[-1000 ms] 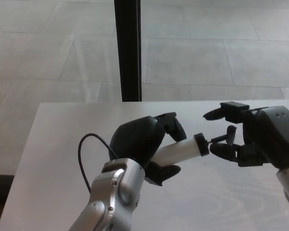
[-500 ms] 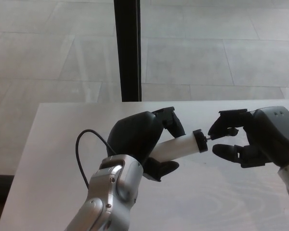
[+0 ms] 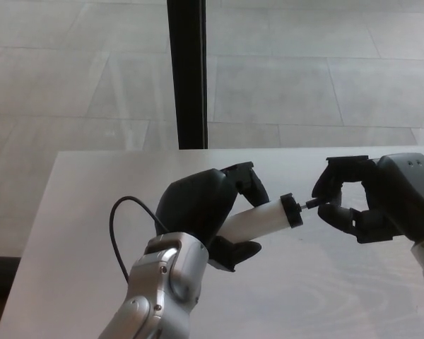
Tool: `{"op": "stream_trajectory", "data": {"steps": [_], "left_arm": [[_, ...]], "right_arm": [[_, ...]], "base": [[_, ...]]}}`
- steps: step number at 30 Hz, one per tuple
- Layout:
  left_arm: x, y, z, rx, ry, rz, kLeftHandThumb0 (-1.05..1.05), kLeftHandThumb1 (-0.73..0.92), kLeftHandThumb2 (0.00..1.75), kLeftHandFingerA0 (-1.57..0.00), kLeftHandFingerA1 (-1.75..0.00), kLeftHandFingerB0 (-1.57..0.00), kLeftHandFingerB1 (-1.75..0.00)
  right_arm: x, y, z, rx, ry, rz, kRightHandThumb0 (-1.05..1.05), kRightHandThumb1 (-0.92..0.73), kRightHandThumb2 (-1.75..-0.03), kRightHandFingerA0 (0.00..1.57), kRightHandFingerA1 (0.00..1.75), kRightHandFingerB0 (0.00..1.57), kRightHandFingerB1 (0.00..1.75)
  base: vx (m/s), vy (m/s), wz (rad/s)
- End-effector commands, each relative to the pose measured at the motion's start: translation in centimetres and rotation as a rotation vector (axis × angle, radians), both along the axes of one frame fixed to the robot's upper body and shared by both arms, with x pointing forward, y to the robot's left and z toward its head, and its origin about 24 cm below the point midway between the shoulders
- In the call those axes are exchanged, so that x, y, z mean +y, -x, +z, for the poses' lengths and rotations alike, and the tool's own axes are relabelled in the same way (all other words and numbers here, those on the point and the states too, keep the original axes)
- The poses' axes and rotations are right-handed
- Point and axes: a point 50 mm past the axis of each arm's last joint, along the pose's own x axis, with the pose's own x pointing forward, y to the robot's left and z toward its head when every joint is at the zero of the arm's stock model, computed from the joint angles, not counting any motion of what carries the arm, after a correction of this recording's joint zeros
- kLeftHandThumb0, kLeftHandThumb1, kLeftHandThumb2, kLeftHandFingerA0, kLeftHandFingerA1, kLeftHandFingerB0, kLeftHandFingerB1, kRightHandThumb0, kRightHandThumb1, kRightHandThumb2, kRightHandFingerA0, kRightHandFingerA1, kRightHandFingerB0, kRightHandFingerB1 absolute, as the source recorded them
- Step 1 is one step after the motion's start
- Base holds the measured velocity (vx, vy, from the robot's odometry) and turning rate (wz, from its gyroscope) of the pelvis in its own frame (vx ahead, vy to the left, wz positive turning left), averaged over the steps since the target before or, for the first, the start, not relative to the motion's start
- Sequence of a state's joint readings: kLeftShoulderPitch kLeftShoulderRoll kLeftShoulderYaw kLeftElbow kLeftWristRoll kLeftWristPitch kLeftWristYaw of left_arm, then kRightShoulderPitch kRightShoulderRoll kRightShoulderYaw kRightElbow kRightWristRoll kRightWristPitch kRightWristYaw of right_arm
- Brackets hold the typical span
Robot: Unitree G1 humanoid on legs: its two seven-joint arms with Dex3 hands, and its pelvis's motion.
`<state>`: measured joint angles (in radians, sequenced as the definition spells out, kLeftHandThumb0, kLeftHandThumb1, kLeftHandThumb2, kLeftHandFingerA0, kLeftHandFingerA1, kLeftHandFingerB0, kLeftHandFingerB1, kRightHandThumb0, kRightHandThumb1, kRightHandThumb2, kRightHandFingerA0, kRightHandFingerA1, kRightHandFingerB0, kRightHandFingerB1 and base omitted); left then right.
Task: The robot uses its left hand to lift the air pump kept on the middle of the desk and use the right hand to pull out the handle
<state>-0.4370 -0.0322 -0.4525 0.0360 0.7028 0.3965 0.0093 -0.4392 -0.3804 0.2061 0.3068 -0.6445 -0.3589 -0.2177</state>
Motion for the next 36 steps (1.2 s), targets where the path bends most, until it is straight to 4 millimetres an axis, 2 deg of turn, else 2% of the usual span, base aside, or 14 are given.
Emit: {"op": "stream_trajectory", "data": {"steps": [1,2,6,7,11,13,14,18,19,21,23,32,33,36], "left_arm": [[0.6,0.2,-0.3,-0.002,0.015,0.022,-0.24,0.47,1.18,-1.21,-1.42,-0.99,-1.27],[0.8,0.3,-0.5,0.008,0.013,0.023,-0.24,0.48,1.18,-1.2,-1.42,-0.99,-1.27],[1.1,0.5,-0.8,0.026,0.032,0.037,-0.24,0.49,1.17,-1.22,-1.43,-1.0,-1.28],[1.2,0.5,-0.8,0.027,0.034,0.037,-0.24,0.49,1.17,-1.22,-1.43,-0.99,-1.28],[0.9,0.4,-0.3,0.006,0.04,0.026,-0.24,0.47,1.18,-1.2,-1.42,-1.0,-1.28],[0.7,0.3,0.0,-0.002,0.051,0.022,-0.17,0.47,1.23,-0.91,-1.75,-0.78,-1.59],[0.7,0.2,0.2,-0.004,0.039,0.02,-0.18,0.48,1.23,-0.89,-1.75,-0.77,-1.59],[0.5,-0.1,1.4,-0.051,0.049,0.027,-0.23,0.46,1.17,-1.21,-1.42,-0.99,-1.26],[0.6,-0.1,1.6,-0.075,0.041,0.026,-0.14,0.43,1.22,-0.9,-1.75,-0.8,-1.53],[0.6,-0.2,2.2,-0.102,0.054,0.022,-0.2,0.43,1.18,-1.23,-1.43,-1.03,-1.29],[0.6,-0.3,2.9,-0.102,0.065,0.024,-0.15,0.46,1.21,-0.92,-1.75,-0.76,-1.6],[0.4,0.2,3.3,-0.106,0.098,0.014,-0.13,0.44,1.22,-0.87,-1.75,-0.8,-1.5],[0.4,0.3,3.2,-0.115,0.097,0.006,-0.19,0.45,1.17,-1.2,-1.4,-1.0,-1.25],[0.6,0.6,2.8,-0.102,0.117,0.012,-0.12,0.43,1.23,-0.93,-1.75,-0.76,-1.64]], "right_arm": [[-0.1,-0.1,0.4,-0.04,-0.062,-0.005,-0.29,-0.55,-1.04,1.08,1.72,0.89,1.11],[-0.1,-0.1,0.5,-0.044,-0.068,-0.005,-0.35,-0.52,-1.13,1.27,1.36,0.93,1.05],[-0.2,-0.1,0.8,-0.052,-0.069,-0.019,-0.35,-0.52,-1.13,1.27,1.36,0.93,1.06],[-0.2,-0.2,0.8,-0.054,-0.07,-0.018,-0.28,-0.5,-1.11,1.05,1.75,0.88,1.23],[-0.2,-0.2,0.7,-0.041,-0.066,-0.018,-0.26,-0.52,-1.16,1.03,1.75,0.84,1.34],[-0.2,-0.2,0.7,-0.033,-0.07,-0.017,-0.31,-0.55,-1.17,1.24,1.37,0.9,1.1],[-0.2,-0.2,0.6,-0.021,-0.076,-0.019,-0.21,-0.54,-1.17,1.02,1.75,0.81,1.35],[-0.4,-0.3,0.7,-0.013,-0.075,-0.025,-0.19,-0.47,-1.24,0.95,1.74,0.8,1.44],[-0.5,-0.4,0.7,-0.009,-0.076,-0.029,-0.19,-0.44,-1.27,0.96,1.74,0.82,1.44],[-0.4,-0.4,0.7,-0.006,-0.076,-0.029,-0.21,-0.4,-1.32,0.99,1.75,0.85,1.43],[-0.4,-0.3,0.7,-0.001,-0.079,-0.029,-0.22,-0.39,-1.32,1.01,1.75,0.86,1.45],[-0.1,-0.5,0.8,-0.014,-0.077,-0.04,-0.31,-0.46,-1.22,1.28,1.41,1.0,1.21],[-0.1,-0.5,0.8,-0.018,-0.074,-0.042,-0.24,-0.38,-1.31,1.01,1.75,0.88,1.43],[-0.2,-0.6,1.0,-0.023,-0.075,-0.053,-0.25,-0.39,-1.31,1.02,1.75,0.87,1.43]], "base": [[0.0,0.0,0.0],[0.0,0.0,0.0],[0.0,0.0,0.0],[0.0,0.0,0.0],[0.0,0.0,0.0],[0.0,0.0,0.0],[0.0,0.0,0.0],[0.0,0.0,0.0],[0.0,0.0,0.0],[0.0,0.0,0.0],[0.0,0.0,0.0],[0.0,0.0,0.0],[0.0,0.0,0.0],[0.0,0.0,0.0]]}}
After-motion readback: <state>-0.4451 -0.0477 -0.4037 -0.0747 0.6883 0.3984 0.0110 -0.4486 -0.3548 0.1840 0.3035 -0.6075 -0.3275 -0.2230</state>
